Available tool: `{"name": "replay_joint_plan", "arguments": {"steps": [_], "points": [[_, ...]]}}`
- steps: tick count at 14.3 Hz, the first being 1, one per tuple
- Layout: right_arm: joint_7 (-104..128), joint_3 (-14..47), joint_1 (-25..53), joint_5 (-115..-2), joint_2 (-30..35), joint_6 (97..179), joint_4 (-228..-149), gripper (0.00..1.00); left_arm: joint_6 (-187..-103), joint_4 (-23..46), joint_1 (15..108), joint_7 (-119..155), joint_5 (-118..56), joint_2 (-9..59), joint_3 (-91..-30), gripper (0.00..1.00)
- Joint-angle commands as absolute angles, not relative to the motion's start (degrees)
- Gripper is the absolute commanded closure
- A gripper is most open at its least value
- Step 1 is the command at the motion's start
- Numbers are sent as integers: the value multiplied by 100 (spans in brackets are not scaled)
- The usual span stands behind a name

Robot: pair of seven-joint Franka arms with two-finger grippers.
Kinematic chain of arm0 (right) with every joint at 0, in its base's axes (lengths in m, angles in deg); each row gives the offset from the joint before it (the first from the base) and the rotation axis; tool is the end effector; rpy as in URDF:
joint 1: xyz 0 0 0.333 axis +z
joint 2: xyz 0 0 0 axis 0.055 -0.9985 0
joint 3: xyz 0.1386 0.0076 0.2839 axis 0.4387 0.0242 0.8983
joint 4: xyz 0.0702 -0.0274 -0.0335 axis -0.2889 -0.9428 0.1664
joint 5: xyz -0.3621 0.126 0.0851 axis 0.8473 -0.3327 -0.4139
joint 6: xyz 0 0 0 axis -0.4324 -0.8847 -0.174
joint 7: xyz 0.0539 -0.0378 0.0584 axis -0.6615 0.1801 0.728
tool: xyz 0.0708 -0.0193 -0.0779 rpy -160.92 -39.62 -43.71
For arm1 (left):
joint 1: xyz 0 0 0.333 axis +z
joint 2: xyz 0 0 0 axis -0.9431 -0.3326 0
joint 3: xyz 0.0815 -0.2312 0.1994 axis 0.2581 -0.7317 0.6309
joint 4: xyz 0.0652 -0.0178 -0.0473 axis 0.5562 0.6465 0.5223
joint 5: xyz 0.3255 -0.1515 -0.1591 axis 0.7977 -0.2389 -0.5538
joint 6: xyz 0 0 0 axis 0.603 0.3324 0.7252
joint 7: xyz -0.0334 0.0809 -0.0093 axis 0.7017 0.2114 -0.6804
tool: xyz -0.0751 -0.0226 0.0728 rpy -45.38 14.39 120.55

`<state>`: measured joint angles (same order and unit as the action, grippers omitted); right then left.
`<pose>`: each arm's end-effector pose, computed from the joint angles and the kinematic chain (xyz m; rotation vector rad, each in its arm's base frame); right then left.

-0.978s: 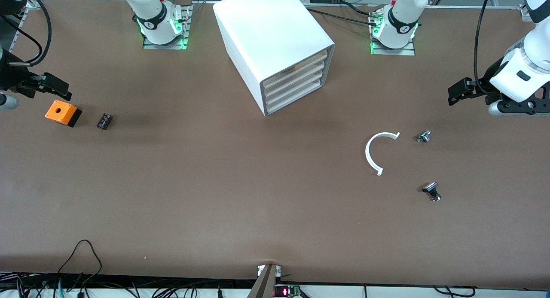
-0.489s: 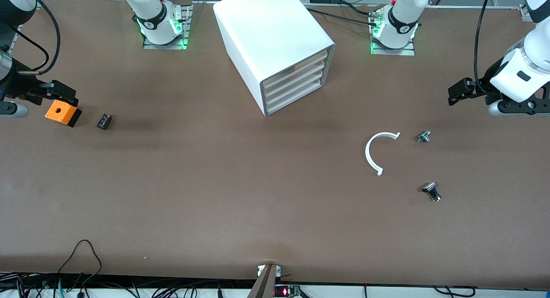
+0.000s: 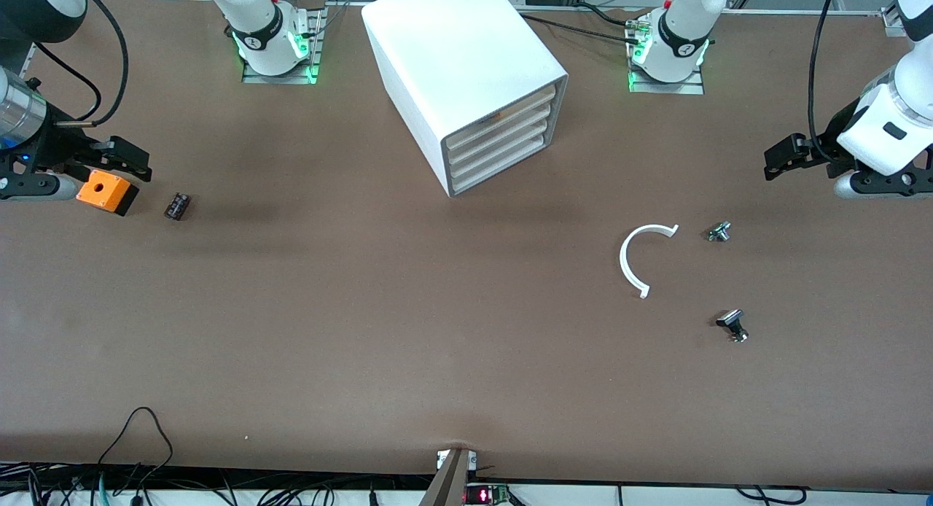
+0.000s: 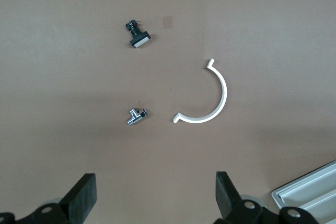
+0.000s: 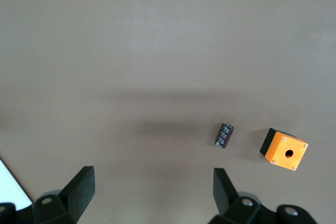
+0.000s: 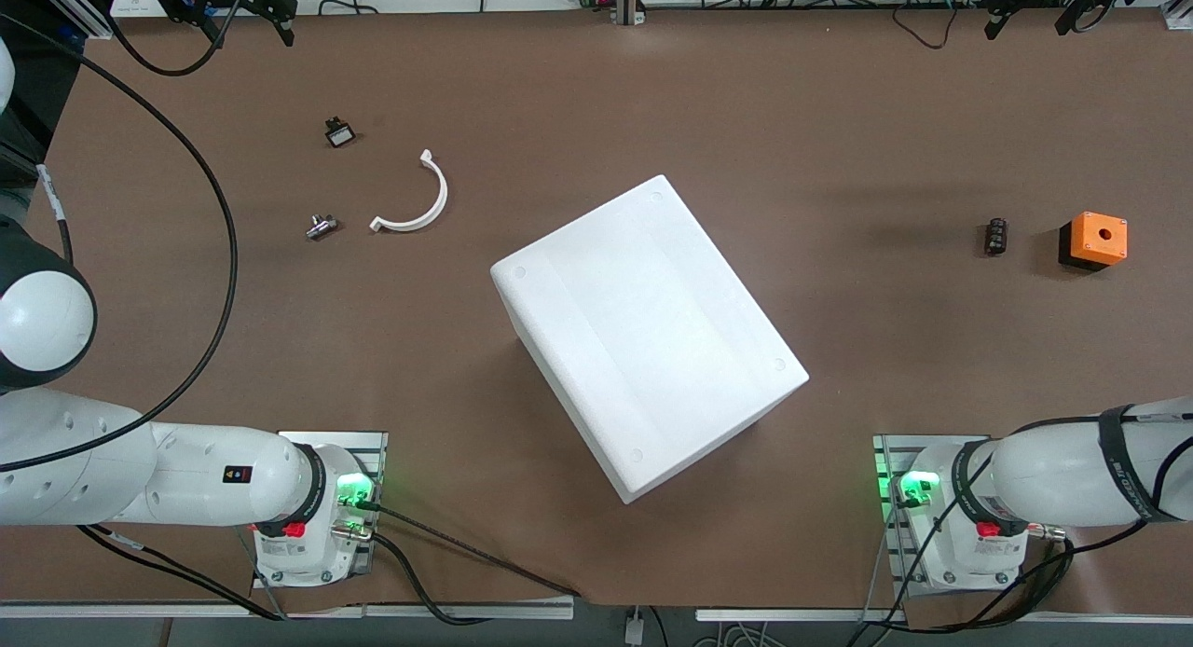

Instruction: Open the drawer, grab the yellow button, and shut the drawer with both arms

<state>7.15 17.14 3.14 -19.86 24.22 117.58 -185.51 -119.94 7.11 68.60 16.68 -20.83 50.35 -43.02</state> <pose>0.5663 0.0094 0.5643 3.1076 0.0451 -0.0822 0.5565 -0.0244 0.5789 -3.1199 -0.0655 0.0945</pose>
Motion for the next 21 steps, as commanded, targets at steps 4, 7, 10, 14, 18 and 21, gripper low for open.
{"name": "replay_joint_plan", "arguments": {"steps": [4,7,10,14,18,21], "points": [[1474,1707,335,-1962,2334,11545,-18410,0,-11921,689,6987,1636,-2269,5088,-4363,0],[1458,1742,353,-2015,2342,11545,-18393,0,-11938,724,7013,1628,-2269,5088,-4363,0],[1432,2023,344,-1998,2395,11527,-18384,0,-11965,794,7022,1662,-2260,5019,-4363,0],[1353,2147,353,-1962,2378,11079,-18173,0,-11729,1162,7040,1628,-2269,4992,-4406,0],[1335,2261,361,-1831,2369,11158,-18146,0,-11481,1506,7040,1680,-2269,4861,-4784,0],[1326,2296,388,-1795,2351,11158,-18102,0,-11517,1979,7040,1593,-2539,4614,-4793,0]]}}
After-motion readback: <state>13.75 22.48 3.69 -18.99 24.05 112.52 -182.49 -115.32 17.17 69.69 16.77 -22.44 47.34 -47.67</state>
